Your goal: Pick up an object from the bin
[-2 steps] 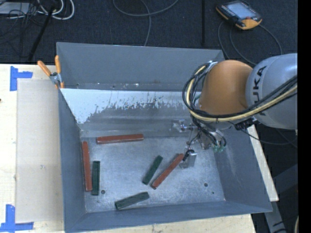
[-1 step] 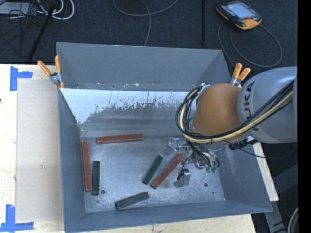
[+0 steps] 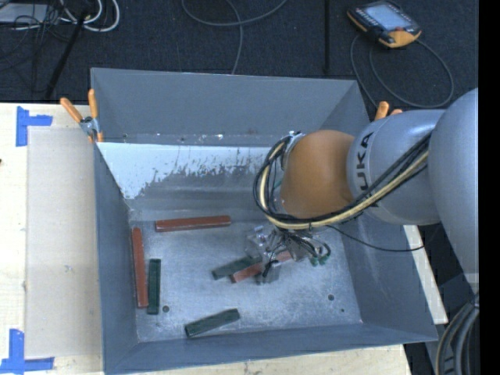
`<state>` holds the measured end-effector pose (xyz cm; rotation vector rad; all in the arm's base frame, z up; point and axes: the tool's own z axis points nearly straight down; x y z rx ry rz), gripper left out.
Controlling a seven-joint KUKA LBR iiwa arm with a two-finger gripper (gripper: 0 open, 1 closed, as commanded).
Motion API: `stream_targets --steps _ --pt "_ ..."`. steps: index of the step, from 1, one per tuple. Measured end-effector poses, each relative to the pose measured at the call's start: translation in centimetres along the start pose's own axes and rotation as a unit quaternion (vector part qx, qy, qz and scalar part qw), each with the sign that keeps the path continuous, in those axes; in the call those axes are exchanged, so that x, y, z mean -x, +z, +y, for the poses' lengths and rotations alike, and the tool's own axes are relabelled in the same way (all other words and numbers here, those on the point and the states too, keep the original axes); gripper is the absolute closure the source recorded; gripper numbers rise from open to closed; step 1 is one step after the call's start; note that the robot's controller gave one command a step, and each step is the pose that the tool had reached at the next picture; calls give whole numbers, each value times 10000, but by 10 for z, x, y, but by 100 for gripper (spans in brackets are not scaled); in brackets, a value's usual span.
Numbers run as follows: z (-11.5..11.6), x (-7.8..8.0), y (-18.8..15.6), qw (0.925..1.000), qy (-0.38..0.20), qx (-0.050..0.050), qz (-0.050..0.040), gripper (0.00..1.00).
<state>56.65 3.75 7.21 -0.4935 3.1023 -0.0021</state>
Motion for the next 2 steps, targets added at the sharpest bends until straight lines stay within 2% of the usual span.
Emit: stream_targets --steps 1,2 --pt "0 0 0 10000 -2 0 6 100" --pt "-47 -4 -169 9999 -120 -9 -42 100"
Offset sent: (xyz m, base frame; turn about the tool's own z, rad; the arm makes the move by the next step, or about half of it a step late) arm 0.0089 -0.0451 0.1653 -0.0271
